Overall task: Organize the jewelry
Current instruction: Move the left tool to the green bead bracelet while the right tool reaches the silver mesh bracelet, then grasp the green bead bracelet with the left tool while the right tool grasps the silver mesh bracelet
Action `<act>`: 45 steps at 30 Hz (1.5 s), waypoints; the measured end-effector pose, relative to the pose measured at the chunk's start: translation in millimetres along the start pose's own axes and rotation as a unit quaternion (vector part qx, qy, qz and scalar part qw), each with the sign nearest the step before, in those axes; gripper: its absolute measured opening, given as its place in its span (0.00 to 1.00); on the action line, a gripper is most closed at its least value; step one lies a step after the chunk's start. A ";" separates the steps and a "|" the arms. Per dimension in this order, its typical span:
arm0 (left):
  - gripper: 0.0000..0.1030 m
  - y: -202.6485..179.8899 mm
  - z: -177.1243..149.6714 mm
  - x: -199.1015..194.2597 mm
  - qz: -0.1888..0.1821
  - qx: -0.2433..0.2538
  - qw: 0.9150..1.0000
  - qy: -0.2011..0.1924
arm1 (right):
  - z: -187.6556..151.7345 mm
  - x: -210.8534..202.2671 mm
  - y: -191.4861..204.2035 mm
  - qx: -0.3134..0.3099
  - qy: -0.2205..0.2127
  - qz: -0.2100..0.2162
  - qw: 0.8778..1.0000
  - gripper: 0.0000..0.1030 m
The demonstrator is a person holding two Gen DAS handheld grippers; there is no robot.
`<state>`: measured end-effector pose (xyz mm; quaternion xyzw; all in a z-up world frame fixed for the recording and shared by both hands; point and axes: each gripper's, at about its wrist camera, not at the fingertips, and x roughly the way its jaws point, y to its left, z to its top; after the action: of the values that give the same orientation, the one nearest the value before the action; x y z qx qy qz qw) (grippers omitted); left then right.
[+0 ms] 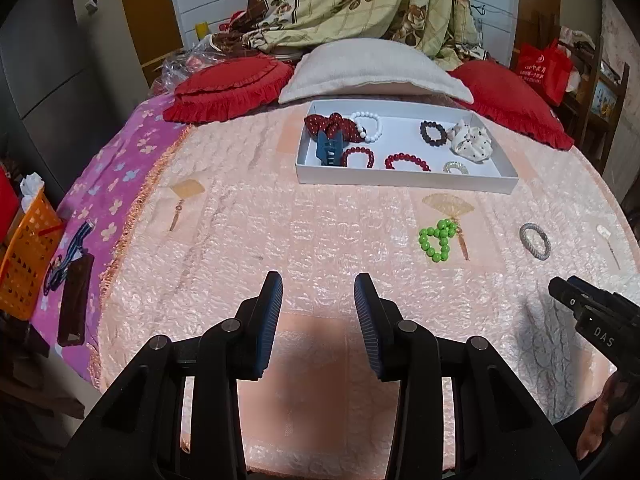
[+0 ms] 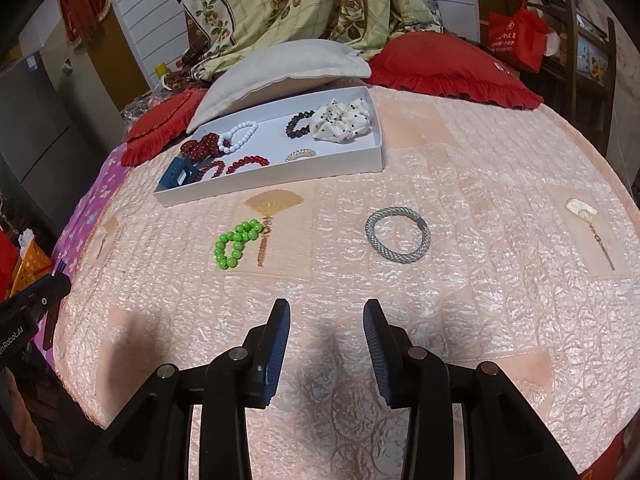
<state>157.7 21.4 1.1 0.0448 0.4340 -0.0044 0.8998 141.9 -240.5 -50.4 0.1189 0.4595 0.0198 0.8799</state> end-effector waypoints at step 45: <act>0.35 -92.3 44.8 137.9 -0.148 0.126 0.979 0.068 | 48.0 71.0 -83.9 0.026 0.011 -0.070 0.997 0.36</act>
<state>274.2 -70.0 -86.0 0.0930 0.4918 -0.1893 0.8448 215.6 -320.9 -100.2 0.1095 0.4765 -0.0528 0.8707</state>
